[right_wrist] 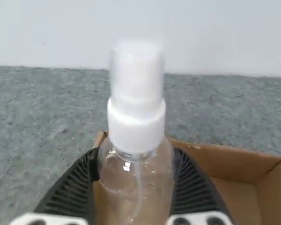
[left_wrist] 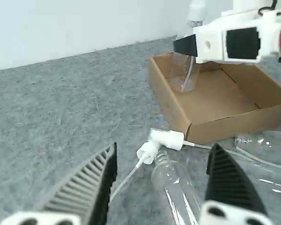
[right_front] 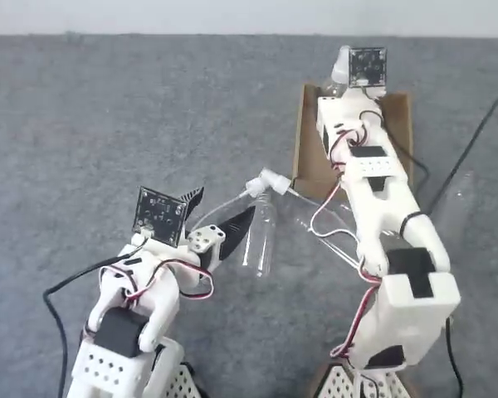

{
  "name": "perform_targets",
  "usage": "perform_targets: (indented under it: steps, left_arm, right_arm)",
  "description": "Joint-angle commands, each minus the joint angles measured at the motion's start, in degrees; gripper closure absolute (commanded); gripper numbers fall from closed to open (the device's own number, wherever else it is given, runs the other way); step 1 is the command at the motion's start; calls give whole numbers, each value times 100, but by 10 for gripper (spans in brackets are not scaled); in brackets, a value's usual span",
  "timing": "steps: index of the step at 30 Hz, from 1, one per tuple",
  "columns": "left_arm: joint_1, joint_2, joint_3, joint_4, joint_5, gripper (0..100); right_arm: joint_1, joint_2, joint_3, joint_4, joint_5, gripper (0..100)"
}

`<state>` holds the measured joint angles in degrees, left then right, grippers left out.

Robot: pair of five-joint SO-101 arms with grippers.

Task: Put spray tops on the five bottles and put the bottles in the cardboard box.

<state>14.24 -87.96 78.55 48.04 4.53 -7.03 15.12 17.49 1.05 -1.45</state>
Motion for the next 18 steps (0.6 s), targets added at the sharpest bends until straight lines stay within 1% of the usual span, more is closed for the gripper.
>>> perform_targets:
  steps: [1,9,18]
  left_arm:
    - [-9,-79,-13,-193,62,717]
    - [-9,-79,-4,-202,62,717]
    - [-9,-79,-4,-202,62,717]
  right_arm:
    - [31,-57,-466,-400,-26,993]
    - [22,576,-1336,119,-62,993]
    - [13,796,-1336,154,-26,992]
